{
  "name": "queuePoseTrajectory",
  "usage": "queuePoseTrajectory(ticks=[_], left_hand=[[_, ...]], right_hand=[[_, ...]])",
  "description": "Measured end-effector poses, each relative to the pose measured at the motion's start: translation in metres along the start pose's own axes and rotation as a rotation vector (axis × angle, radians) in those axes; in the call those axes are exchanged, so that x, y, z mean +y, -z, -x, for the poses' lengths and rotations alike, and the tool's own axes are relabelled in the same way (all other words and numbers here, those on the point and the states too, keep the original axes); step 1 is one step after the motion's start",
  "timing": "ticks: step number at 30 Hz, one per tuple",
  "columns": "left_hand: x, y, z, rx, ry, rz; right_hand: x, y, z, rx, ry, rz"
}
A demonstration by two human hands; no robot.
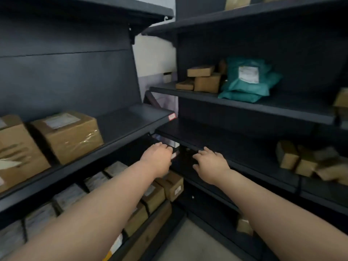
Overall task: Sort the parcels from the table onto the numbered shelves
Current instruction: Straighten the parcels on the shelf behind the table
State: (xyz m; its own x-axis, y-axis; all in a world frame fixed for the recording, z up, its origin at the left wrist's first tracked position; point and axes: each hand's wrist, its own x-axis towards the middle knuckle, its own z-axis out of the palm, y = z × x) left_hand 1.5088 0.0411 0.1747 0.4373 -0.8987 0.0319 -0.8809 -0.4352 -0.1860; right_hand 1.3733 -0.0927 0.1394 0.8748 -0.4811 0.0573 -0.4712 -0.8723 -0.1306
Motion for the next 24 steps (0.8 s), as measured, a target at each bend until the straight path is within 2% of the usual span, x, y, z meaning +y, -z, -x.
queuePoseTrajectory(ticks=[5,9,14,24], left_hand=[[0.095,0.003,-0.017,-0.055,-0.188,0.141],[0.176,0.008,-0.018,-0.118,-0.337,0.184],[0.271,0.024,0.002,-0.122,-0.510,0.202],[0.473,0.053,0.129,-0.194,-0.804,0.170]], right_hand=[[0.062,-0.004,0.080,-0.033,-0.260,0.039],[0.106,-0.006,0.157,-0.069,-0.444,0.073],[0.153,0.003,0.264,-0.105,-0.675,0.045],[0.189,0.009,0.523,-0.064,-0.993,0.015]])
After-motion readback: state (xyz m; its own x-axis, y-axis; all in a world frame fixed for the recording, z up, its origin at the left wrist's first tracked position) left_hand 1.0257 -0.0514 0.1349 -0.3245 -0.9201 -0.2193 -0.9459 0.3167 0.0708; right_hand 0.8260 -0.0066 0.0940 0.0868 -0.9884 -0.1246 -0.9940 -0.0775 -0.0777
